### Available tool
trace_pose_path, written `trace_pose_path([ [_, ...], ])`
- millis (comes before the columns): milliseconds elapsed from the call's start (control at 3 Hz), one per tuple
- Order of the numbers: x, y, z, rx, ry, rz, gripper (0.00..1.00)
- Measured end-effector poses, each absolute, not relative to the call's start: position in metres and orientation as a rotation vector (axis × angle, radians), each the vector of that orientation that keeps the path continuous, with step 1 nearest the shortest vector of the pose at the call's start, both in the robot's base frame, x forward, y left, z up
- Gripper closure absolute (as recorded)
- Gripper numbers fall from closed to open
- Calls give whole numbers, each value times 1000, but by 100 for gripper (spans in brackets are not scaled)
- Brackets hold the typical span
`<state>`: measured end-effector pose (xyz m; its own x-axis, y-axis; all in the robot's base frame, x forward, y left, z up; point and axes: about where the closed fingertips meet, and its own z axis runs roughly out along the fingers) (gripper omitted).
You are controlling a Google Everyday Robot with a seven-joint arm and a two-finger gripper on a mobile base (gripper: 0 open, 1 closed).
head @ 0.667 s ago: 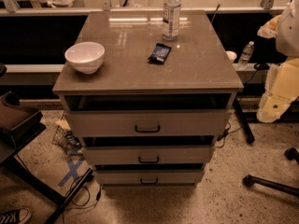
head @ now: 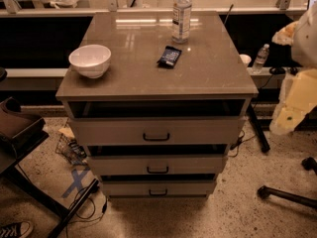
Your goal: Open middle drawer
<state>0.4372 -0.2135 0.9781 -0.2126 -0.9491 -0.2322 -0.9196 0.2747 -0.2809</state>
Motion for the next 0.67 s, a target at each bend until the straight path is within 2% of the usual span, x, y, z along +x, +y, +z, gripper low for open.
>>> trace_pose_path([
  [667,397,-192,884,-1557,2105,98,0],
])
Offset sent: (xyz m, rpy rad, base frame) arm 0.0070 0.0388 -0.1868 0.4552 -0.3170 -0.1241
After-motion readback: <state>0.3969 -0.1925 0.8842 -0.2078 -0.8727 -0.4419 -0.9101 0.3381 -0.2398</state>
